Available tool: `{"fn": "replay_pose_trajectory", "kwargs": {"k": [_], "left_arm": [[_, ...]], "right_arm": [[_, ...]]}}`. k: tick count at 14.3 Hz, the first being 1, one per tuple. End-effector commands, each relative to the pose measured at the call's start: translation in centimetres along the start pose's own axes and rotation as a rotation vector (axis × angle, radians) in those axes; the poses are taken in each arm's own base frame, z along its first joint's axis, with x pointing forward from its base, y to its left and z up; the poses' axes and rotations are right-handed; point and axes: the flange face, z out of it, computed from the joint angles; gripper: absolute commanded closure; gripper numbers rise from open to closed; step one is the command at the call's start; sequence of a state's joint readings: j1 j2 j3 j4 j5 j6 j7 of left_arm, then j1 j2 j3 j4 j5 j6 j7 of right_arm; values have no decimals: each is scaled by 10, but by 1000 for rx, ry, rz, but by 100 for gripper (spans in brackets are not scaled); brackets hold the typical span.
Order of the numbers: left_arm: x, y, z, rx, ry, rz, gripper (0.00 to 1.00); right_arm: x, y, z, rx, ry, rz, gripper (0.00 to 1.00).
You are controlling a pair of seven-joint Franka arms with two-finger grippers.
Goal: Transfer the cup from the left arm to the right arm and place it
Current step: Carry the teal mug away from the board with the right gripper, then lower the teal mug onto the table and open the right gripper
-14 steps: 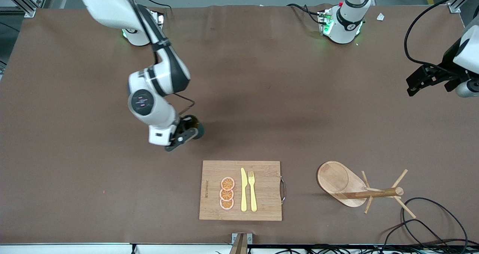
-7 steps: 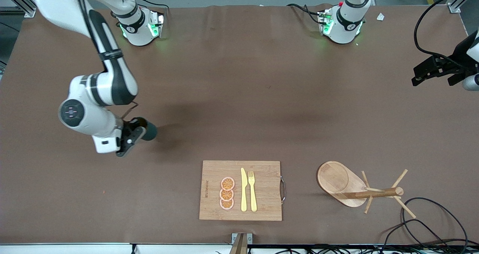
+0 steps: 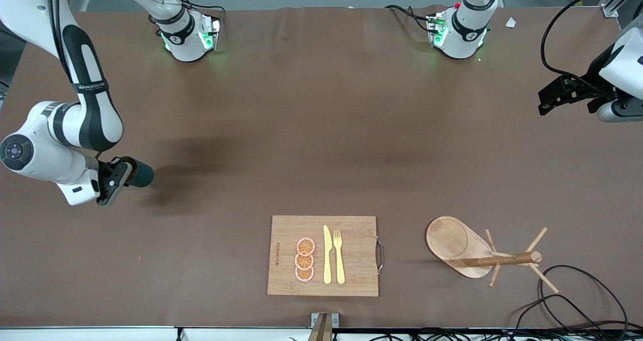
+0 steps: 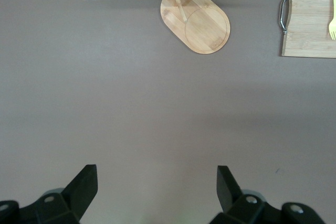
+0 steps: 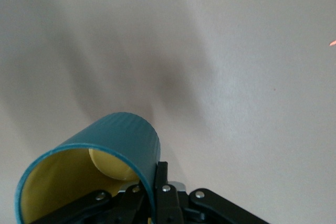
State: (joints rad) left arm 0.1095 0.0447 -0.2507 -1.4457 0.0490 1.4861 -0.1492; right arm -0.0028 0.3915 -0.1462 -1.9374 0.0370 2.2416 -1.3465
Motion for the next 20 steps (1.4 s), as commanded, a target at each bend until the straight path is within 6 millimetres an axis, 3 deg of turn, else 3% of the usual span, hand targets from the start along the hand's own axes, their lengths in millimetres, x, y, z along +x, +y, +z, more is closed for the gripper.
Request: {"fn": "replay_pose_trajectory", "kwargs": {"k": [1,4,10,11,12,13,16,20], "left_arm": [[-9,-3,-3,24,7,-16,0],[-10,-4,-2,25,4,-16,0],[-10,-4,-4,12,6,-23,0],[-10,-4,-4,11,6,-24,0],[-10,-4,-4,9,6,-24,0],[-10,-4,-5,10,6,-26,0],[-12,-3,-6,4,4,-44,0],[-12,-2,-5,2,-3,-43,0]], "right_arm": [[-4,-23,9,-28,7,-44,99],[-9,-44,29,-65,18,-39,99],[-12,-50,35,-45,15,-34,96],[-11,-50,34,-46,15,-38,90],[-9,-50,34,-45,15,-35,68],[-10,-50,34,-44,15,-30,1],[-9,-49,29,-21,10,-27,0],[2,-45,-25,30,5,92,0]]}}
